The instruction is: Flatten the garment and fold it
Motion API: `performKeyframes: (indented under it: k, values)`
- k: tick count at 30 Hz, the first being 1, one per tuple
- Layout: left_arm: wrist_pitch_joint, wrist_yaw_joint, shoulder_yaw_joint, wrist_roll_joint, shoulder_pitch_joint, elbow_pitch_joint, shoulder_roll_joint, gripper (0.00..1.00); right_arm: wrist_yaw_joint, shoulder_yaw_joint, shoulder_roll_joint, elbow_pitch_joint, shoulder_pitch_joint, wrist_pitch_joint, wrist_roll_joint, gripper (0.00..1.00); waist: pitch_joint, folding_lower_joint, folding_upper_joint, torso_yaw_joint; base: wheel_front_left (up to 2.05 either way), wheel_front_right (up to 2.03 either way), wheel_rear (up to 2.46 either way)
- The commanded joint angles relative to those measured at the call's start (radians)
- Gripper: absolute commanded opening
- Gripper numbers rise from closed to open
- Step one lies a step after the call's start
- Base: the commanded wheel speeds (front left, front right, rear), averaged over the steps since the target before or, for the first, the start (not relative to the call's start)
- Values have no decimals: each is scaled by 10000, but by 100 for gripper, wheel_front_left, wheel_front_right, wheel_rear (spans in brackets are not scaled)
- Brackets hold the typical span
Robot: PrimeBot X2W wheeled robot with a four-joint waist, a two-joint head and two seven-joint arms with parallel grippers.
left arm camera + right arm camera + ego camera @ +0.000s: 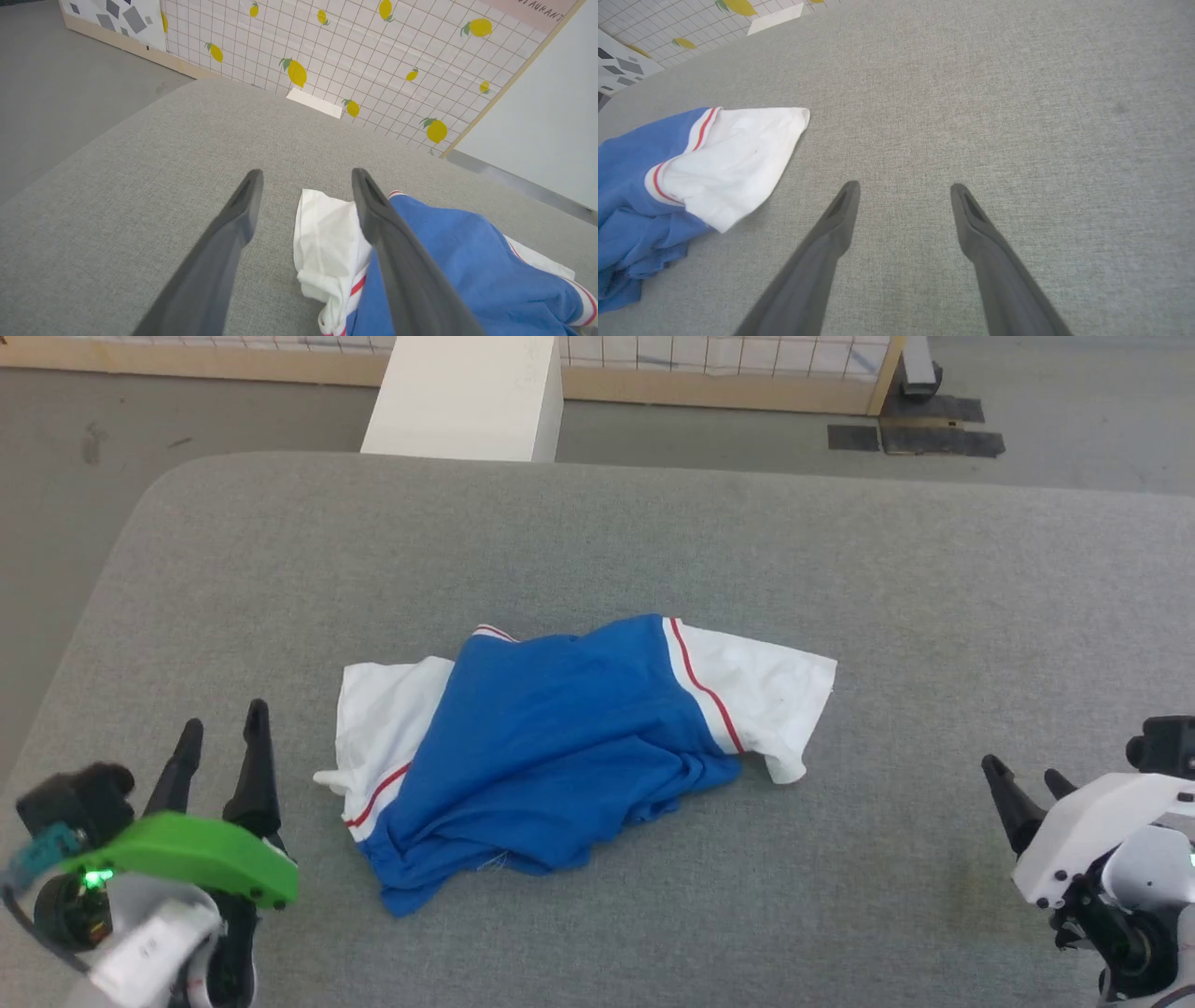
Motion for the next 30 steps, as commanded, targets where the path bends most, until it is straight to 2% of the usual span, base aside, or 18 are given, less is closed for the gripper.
performKeyframes:
  k: [1, 5, 13, 22, 30]
  values:
    - [-534, -12, -70, 415, 280, -17, 10, 100, -13, 91, 5, 19, 96, -67, -53, 100, -27, 0, -1, -7, 0, 0, 0]
    - [-1361, -38, -103, 1018, 431, 0, -223, 100, -13, 327, 5, -14, 65, -43, -113, 100, 11, 0, -1, 76, 0, 0, 0]
    - [-1619, -360, 47, 1710, 238, 12, -732, 100, -13, 1410, -147, -78, -1134, 549, -614, 100, 593, 0, -1, 229, 0, 0, 0]
    - [-1632, -847, 199, 2267, -469, 46, -1305, 100, -13, 3429, -1015, 1017, -3877, 2249, -1376, 100, 1694, 0, -1, 660, 0, 0, 0]
    - [-1634, -1225, 322, 2581, -920, 227, -1786, 100, -13, 4828, -1528, 2184, -5119, 4012, -1925, 100, 2325, 0, -1, 1039, 0, 0, 0]
